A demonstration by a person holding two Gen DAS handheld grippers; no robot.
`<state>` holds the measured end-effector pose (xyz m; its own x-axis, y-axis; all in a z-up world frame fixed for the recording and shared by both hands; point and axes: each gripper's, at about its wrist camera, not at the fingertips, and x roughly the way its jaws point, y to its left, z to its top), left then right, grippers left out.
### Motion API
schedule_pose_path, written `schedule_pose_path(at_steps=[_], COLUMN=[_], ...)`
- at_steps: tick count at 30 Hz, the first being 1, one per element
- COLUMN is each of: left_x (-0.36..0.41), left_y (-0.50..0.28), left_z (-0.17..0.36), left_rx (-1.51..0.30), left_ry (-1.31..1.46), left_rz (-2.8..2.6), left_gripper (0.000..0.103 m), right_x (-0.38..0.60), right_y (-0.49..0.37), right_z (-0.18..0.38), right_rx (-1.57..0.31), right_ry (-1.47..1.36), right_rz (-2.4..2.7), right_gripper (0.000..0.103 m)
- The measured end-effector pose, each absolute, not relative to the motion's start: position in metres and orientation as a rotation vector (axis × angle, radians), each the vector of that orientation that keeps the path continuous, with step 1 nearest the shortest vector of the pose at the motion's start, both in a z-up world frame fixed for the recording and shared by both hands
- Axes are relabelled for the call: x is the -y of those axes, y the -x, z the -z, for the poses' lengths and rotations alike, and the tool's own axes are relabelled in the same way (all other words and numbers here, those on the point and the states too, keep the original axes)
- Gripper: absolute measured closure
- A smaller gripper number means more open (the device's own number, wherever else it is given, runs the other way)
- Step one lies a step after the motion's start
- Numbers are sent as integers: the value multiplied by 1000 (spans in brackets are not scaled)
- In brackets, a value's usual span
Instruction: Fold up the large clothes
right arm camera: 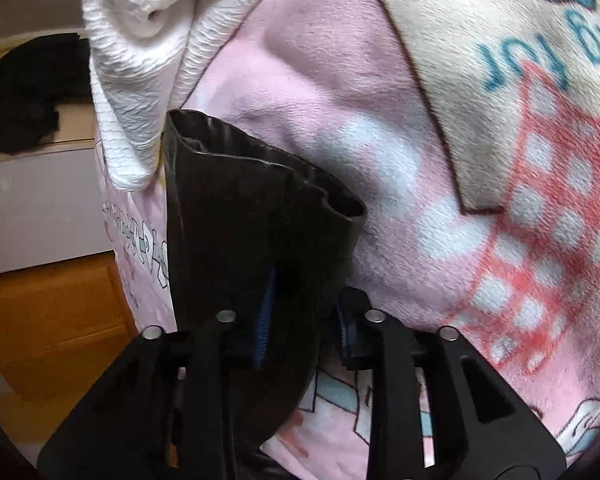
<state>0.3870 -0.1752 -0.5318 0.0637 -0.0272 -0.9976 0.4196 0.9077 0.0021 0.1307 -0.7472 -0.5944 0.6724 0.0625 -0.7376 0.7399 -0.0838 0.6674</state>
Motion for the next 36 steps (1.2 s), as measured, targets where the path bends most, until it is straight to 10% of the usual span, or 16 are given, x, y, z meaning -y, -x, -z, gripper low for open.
schedule_pose_path(at_steps=[3, 21, 36], left_x=[167, 133, -67], left_y=[-386, -391, -339], left_z=[536, 526, 539], left_rx=[-1491, -1450, -1494], left_ry=[-316, -213, -97], left_rz=[336, 316, -107], left_gripper=[24, 24, 24], right_x=[745, 635, 217], right_y=[-143, -236, -357], right_z=[582, 400, 387], right_rx=[-670, -616, -891], right_ry=[-1445, -947, -794], right_rz=[612, 180, -591], right_gripper=[98, 100, 100])
